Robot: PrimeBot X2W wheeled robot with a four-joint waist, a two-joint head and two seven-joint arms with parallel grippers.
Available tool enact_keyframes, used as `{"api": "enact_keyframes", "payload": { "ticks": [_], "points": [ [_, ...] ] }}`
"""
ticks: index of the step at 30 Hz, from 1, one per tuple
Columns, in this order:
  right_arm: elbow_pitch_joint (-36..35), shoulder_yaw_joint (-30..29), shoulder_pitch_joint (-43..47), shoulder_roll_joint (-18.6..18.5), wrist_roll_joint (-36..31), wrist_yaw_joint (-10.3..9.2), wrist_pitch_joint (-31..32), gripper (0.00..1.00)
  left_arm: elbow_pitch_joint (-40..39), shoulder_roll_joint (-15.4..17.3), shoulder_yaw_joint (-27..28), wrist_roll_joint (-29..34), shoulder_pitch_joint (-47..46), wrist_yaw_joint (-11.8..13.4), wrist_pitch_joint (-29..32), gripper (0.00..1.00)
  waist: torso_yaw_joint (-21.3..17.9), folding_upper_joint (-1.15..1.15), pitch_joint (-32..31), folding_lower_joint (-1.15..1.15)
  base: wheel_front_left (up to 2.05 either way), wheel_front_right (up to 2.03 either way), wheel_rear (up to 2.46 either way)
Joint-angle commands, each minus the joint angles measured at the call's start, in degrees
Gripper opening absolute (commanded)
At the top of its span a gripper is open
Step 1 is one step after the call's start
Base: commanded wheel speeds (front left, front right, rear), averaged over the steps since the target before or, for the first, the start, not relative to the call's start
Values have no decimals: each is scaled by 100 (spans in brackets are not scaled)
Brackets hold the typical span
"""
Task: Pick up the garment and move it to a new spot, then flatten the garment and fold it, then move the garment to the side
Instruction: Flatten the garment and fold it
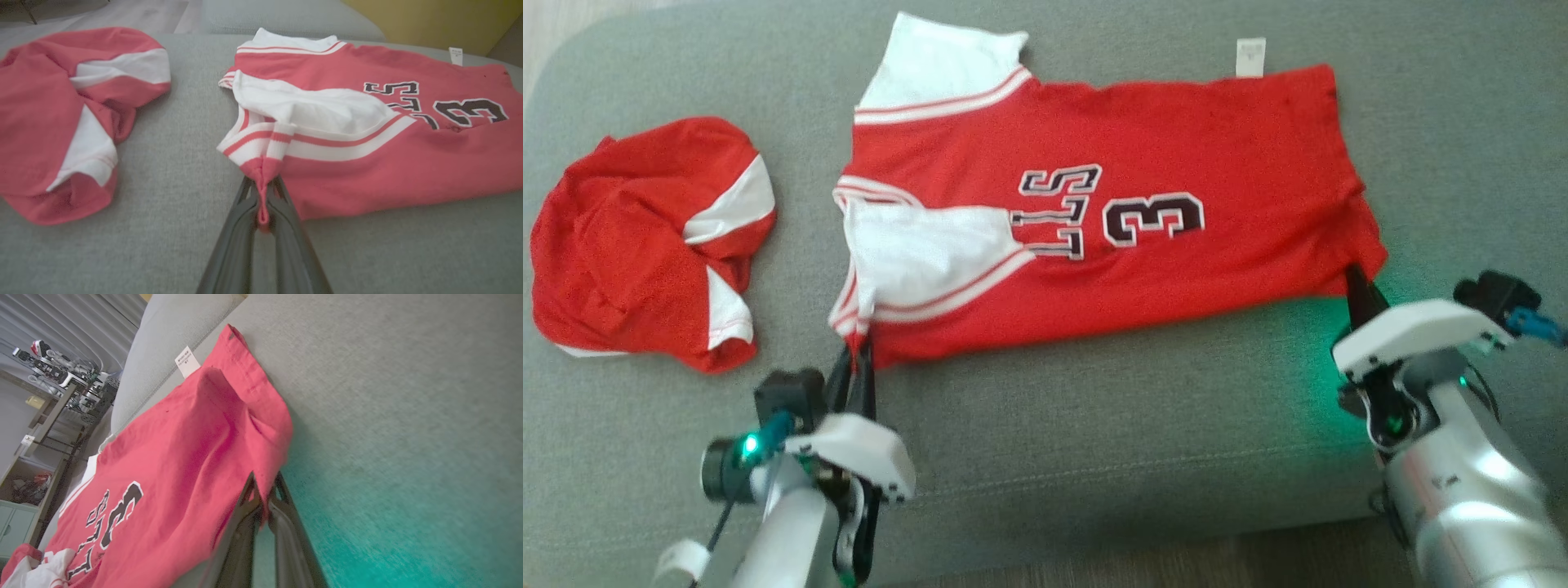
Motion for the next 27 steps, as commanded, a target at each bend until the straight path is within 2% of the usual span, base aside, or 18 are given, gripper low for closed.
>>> {"api": "enact_keyframes", "payload": {
  "ticks": [1,11,21,22,23,24,25,27],
  "points": [
    [-133,114,88,-79,5,-1,-66,0,-95,81,214,46,0,-8,-35,0,-26,0,-39,0,0,0,0],
    [-360,351,591,-302,58,-1,253,0,428,167,217,194,544,-363,-35,0,-80,0,-297,0,0,0,0],
    [-433,238,909,-406,-65,-1,570,0,260,148,191,207,790,-523,-35,0,-65,0,-426,0,0,0,0],
    [-439,223,925,-400,-86,-1,588,44,244,139,171,206,797,-515,-35,16,-66,0,-441,0,0,0,0],
    [-443,208,936,-394,-120,-1,592,100,227,130,152,200,804,-506,-35,44,-70,0,-458,0,0,0,0],
    [-453,185,933,-388,-153,-1,586,100,221,122,134,181,814,-507,-35,84,-77,0,-475,0,0,0,0],
    [-483,159,924,-377,-177,-1,563,100,209,115,125,154,821,-501,-35,100,-88,0,-499,0,0,0,0],
    [-595,98,915,-352,-173,-1,519,100,107,104,143,99,819,-448,-35,100,-108,0,-537,0,0,0,0]
  ]
}}
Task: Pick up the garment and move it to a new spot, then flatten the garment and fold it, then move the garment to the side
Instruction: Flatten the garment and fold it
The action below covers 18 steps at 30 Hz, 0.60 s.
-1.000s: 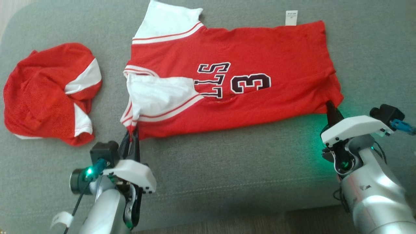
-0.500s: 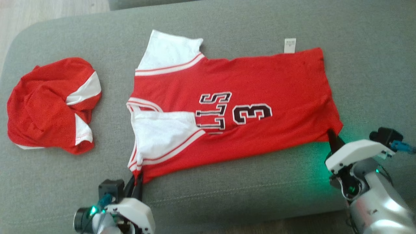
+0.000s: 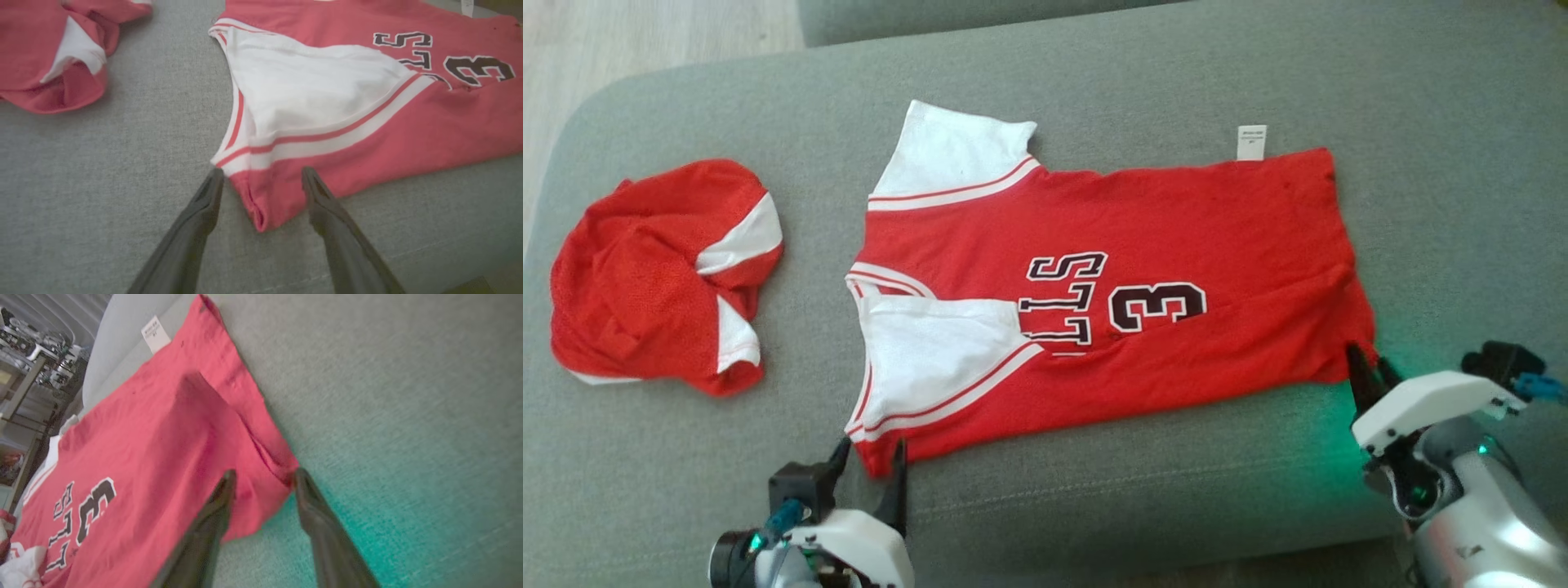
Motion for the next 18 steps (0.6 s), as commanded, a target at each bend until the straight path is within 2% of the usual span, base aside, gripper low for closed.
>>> {"api": "enact_keyframes", "payload": {
  "ticks": [1,6,15,18],
  "points": [
    [-273,44,-36,-86,-54,-1,-97,100,-301,43,178,-76,-84,79,-36,100,-24,0,-42,0,0,0,0],
    [-558,-26,-17,-139,-178,-1,-305,100,-779,33,294,-119,-82,206,-36,100,-44,0,-76,0,0,0,0],
    [-1763,175,159,-317,-936,-1,-1011,100,-2204,25,674,-255,-142,354,-36,100,-139,0,-3,0,0,0,0],
    [-2218,186,245,-275,-1158,-1,-1118,100,-2491,25,731,-273,-193,372,-36,100,-197,0,53,0,0,0,0]
  ]
}}
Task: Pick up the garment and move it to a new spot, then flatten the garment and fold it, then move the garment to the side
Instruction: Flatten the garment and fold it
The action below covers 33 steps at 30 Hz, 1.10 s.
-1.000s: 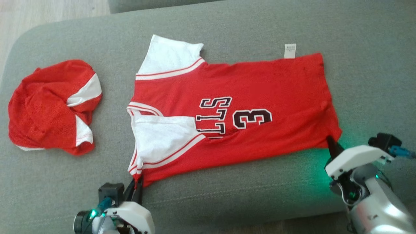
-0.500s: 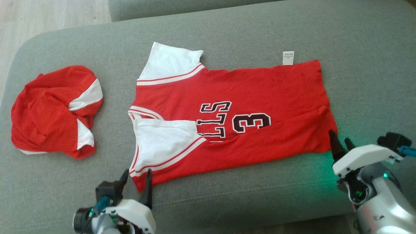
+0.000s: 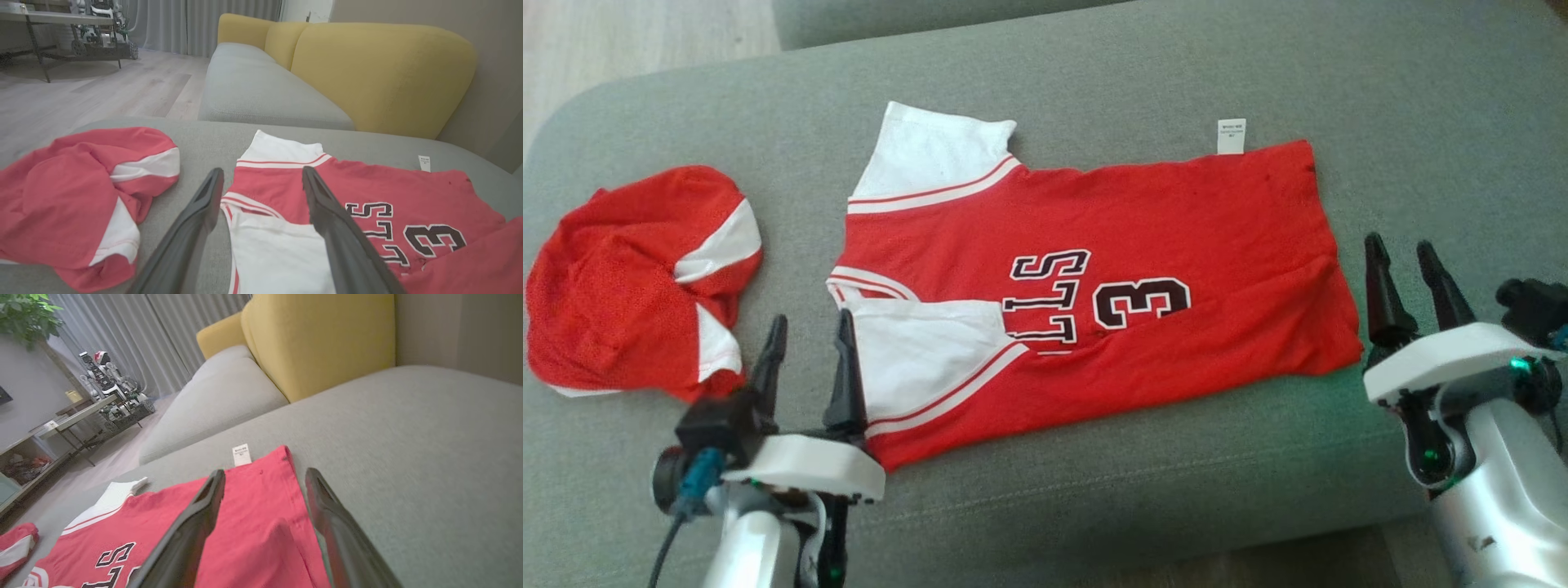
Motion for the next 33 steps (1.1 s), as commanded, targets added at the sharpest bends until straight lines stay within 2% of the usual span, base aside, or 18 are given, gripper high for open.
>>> {"api": "enact_keyframes", "payload": {
  "ticks": [1,5,11,16,24,27,33],
  "points": [
    [-306,137,-36,-24,-121,-1,-70,100,-233,42,221,-31,-265,24,-35,100,-51,0,46,0,0,0,0],
    [-818,203,16,-16,-612,-1,-103,100,-195,42,207,-13,-403,-21,-35,100,-178,0,190,0,0,0,0],
    [-1494,-77,28,215,-1174,-1,-109,100,310,42,111,283,-994,-21,-35,100,-324,0,599,0,0,0,0],
    [-1886,-50,-35,410,-1498,-1,-109,100,1145,119,76,554,-1908,-32,-35,100,-467,0,1070,0,0,0,0],
    [-2312,67,-300,635,-1620,-1,-110,100,2845,554,-23,962,-3759,9,93,100,-755,0,1697,0,0,0,0],
    [-2373,158,-421,691,-1620,-1,-110,100,3440,740,-45,1021,-4354,-66,262,100,-905,0,1846,0,0,0,0],
    [-2294,420,-766,717,-1696,-1,-110,100,4173,1116,-106,1028,-5284,-482,699,100,-1137,0,2083,0,0,0,0]
  ]
}}
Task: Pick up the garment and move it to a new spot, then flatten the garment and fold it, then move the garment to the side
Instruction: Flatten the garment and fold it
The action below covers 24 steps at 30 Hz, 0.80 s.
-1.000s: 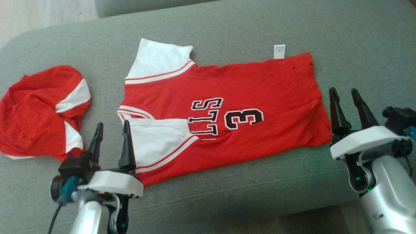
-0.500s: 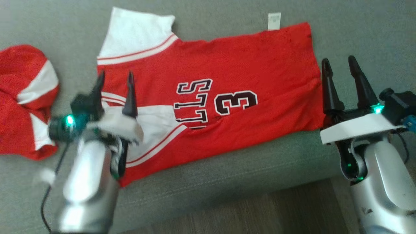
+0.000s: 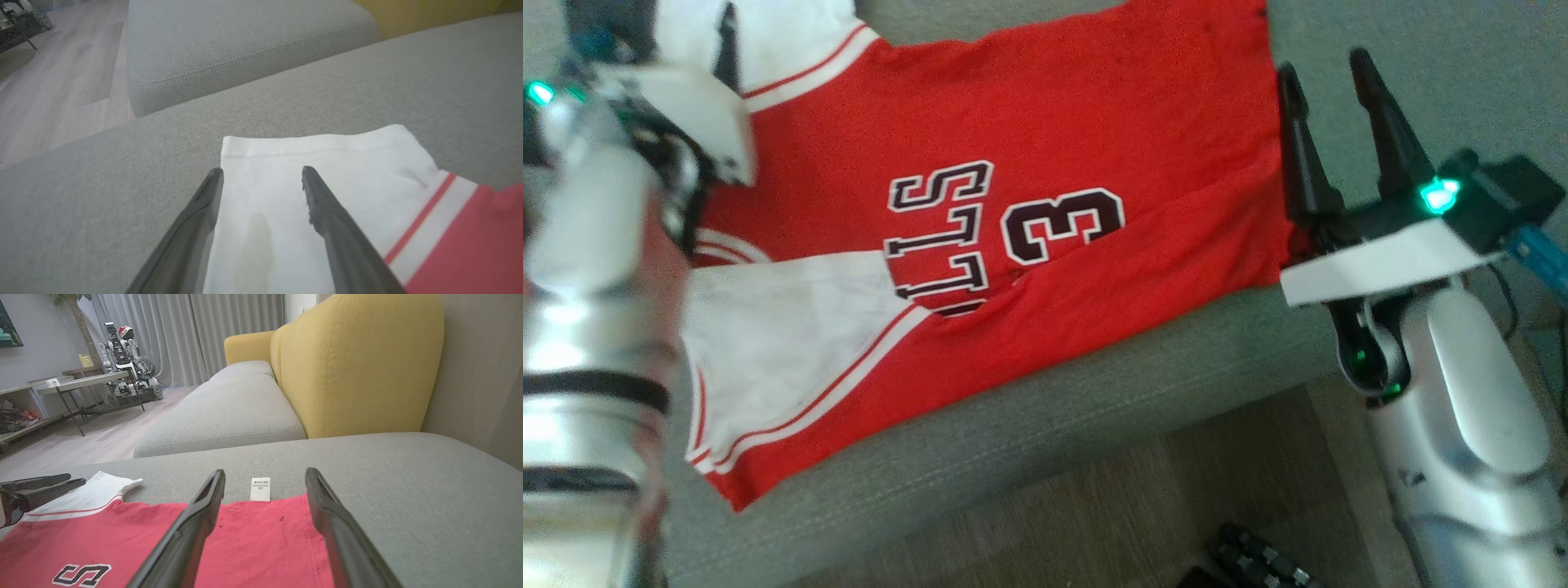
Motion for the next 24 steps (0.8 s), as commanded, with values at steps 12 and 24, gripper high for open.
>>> {"api": "enact_keyframes", "payload": {
  "ticks": [12,24],
  "points": [
    [-123,297,-652,179,103,-1,-52,100,835,1056,-315,346,-1644,-460,989,100,-483,0,530,-1,0,0,0],
    [266,224,-781,128,72,-1,-52,100,1353,900,-651,229,-1818,-680,991,0,-375,0,501,-1,0,0,0]
  ]
}}
